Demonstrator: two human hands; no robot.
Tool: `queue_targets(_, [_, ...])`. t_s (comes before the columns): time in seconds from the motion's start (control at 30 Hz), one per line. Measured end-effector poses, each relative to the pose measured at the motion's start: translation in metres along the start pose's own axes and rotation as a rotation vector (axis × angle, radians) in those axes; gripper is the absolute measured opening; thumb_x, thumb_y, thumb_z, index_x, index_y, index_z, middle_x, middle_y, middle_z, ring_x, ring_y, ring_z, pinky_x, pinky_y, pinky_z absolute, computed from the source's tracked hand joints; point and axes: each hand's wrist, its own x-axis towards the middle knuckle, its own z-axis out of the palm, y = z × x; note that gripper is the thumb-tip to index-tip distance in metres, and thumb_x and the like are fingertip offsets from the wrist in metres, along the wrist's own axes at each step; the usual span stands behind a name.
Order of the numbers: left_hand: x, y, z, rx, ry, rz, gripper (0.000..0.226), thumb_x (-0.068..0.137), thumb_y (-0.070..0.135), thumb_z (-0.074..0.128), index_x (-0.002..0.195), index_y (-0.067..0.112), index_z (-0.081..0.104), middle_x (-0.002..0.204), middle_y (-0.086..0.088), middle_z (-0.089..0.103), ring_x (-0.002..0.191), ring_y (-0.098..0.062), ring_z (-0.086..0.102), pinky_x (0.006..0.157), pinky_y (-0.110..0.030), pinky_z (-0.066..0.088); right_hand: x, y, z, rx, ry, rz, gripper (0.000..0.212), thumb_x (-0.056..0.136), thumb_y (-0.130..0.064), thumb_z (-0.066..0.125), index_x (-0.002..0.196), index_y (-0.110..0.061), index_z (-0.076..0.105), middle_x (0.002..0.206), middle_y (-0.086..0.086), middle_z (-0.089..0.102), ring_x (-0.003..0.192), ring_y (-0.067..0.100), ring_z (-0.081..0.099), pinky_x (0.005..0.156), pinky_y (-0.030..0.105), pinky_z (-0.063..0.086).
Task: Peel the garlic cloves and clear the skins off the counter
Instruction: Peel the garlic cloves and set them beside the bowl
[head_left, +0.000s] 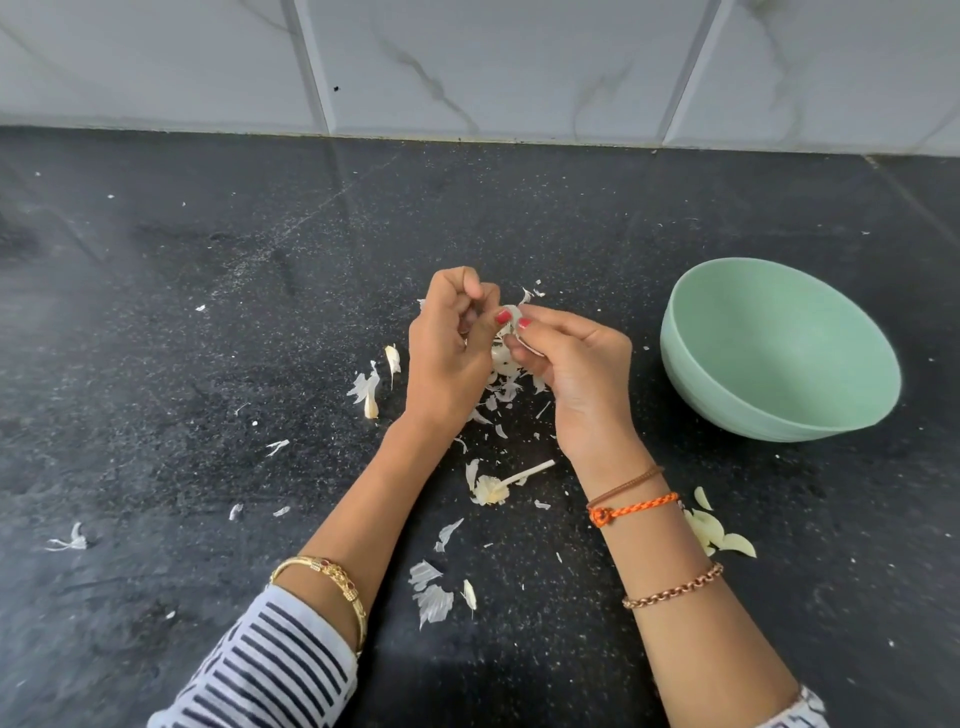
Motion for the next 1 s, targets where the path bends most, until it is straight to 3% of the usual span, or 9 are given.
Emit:
queue_targets(0.2, [-0.01, 0.01, 0.01, 0.133, 0.019, 0.147, 0.043, 0.082, -0.003, 0.052, 0.082, 0.035, 0.032, 0.077, 0.014, 0.046, 0.072, -0.004, 0.043, 0.069, -0.014, 0.037, 0.003, -0.001, -0.003, 0.02, 0.113, -0.024, 0.014, 0.082, 0.01, 0.06, 0.084, -0.001, 0.069, 0.072, 0.005, 0.067, 0.057, 0.006, 0.064, 0.057, 0.016, 0.052])
queue_targets(0.33, [-0.003, 0.006, 0.0, 0.112, 0.049, 0.026, 0.025, 0.088, 0.013, 0.049, 0.095, 0.036, 0.043, 0.084, 0.012, 0.048, 0.078, -0.012, 0.047, 0.072, -0.026, 0.042, 0.001, -0.001, 0.0, -0.052, 0.022, -0.042, 0.016, 0.084, 0.007, 0.059, 0.093, -0.001, 0.069, 0.072, 0.002, 0.067, 0.059, 0.004, 0.063, 0.058, 0.015, 0.051])
queue_targets(0.47, [-0.003, 0.005, -0.001, 0.114, 0.037, -0.078, 0.018, 0.088, 0.022, 0.047, 0.096, 0.038, 0.05, 0.085, 0.016, 0.054, 0.079, -0.01, 0.048, 0.07, -0.024, 0.039, 0.003, 0.0, -0.002, -0.073, -0.025, -0.022, 0.019, 0.086, 0.005, 0.057, 0.092, -0.009, 0.069, 0.076, -0.001, 0.067, 0.065, 0.004, 0.062, 0.063, 0.015, 0.052])
queue_targets(0.67, [-0.002, 0.007, 0.0, 0.082, 0.039, -0.114, 0.015, 0.086, 0.017, 0.054, 0.091, 0.03, 0.059, 0.086, 0.019, 0.06, 0.072, 0.002, 0.051, 0.067, -0.017, 0.04, 0.003, 0.0, -0.004, -0.099, -0.039, -0.028, 0.022, 0.086, 0.005, 0.057, 0.088, -0.013, 0.069, 0.077, -0.003, 0.067, 0.066, 0.002, 0.062, 0.065, 0.015, 0.052])
queue_targets(0.83, [-0.002, 0.01, -0.001, -0.008, 0.077, -0.143, 0.017, 0.084, 0.011, 0.06, 0.087, 0.027, 0.061, 0.08, 0.012, 0.063, 0.071, -0.001, 0.056, 0.068, -0.025, 0.046, 0.005, 0.004, -0.005, -0.161, -0.024, -0.1, 0.021, 0.086, 0.006, 0.057, 0.095, -0.009, 0.069, 0.078, -0.003, 0.067, 0.065, 0.0, 0.062, 0.061, 0.013, 0.05])
queue_targets(1.0, [-0.002, 0.013, -0.001, -0.084, 0.082, -0.169, 0.016, 0.079, 0.009, 0.062, 0.085, 0.024, 0.063, 0.078, 0.011, 0.064, 0.071, 0.0, 0.058, 0.068, -0.019, 0.048, 0.007, 0.009, -0.006, -0.194, -0.02, -0.163, 0.021, 0.087, 0.006, 0.057, 0.101, -0.005, 0.067, 0.082, -0.002, 0.066, 0.068, 0.0, 0.062, 0.063, 0.014, 0.05])
